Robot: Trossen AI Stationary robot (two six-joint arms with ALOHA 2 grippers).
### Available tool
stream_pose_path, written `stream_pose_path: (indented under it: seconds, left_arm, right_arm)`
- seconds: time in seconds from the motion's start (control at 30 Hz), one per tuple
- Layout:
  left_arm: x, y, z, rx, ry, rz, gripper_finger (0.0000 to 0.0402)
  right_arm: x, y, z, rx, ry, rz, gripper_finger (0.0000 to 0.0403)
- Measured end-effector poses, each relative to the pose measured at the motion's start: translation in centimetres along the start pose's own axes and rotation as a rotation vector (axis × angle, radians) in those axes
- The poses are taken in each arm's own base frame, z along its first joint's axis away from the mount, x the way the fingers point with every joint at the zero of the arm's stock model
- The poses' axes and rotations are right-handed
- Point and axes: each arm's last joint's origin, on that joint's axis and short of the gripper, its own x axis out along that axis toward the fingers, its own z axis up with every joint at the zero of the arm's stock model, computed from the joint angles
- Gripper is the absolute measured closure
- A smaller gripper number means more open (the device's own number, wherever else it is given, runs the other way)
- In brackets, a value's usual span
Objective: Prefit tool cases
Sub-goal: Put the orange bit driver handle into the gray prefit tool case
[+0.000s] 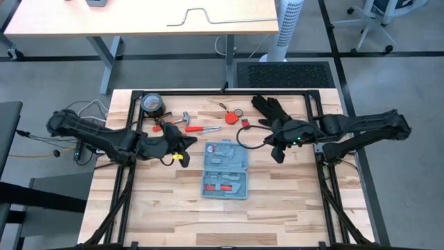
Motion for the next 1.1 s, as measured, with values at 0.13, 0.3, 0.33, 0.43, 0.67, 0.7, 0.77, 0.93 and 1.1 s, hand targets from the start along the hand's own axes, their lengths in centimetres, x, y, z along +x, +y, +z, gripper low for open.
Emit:
stream_pose_path:
  seconds: [0.13,0.3,0.33,0.43,0.67,0.7,0.77,0.93,1.1]
  left_arm:
    - [2.1,1.2,-2.0,-0.073,-0.011,-0.043,0.0402]
    - [4.7,3.8,-4.5,-0.142,-0.04,-0.109,0.0402]
    - [5.1,4.4,-4.9,-0.147,-0.052,-0.117,0.0402]
    - [6.0,6.2,-5.3,-0.148,-0.09,-0.137,0.0402]
    - [7.2,9.1,-4.8,-0.061,-0.057,-0.216,0.0401]
    - [7.2,9.3,-4.7,-0.063,-0.048,-0.236,0.0402]
    - [7.3,9.6,-4.7,-0.07,-0.031,-0.267,0.0402]
    - [7.3,9.6,-5.0,-0.099,0.021,-0.319,0.0401]
    - [7.2,9.2,-5.4,-0.177,0.075,-0.327,0.0402]
  right_arm:
    - [1.5,0.1,0.3,-0.012,0.001,-0.06,0.0346]
    - [4.1,0.4,1.8,-0.009,-0.077,-0.08,0.0346]
    - [4.8,0.4,2.1,0.001,-0.094,-0.08,0.0346]
    - [7.1,0.3,3.1,0.035,-0.133,-0.058,0.0346]
    - [13.0,-1.8,3.4,0.135,-0.03,-0.041,0.0346]
    - [13.8,-2.1,3.3,0.14,-0.005,-0.031,0.0346]
    - [14.8,-2.2,3.1,0.146,0.027,0.007,0.0346]
    - [15.5,-1.3,2.5,0.125,0.058,0.036,0.0346]
    - [13.6,1.1,2.4,0.075,-0.016,0.048,0.0346]
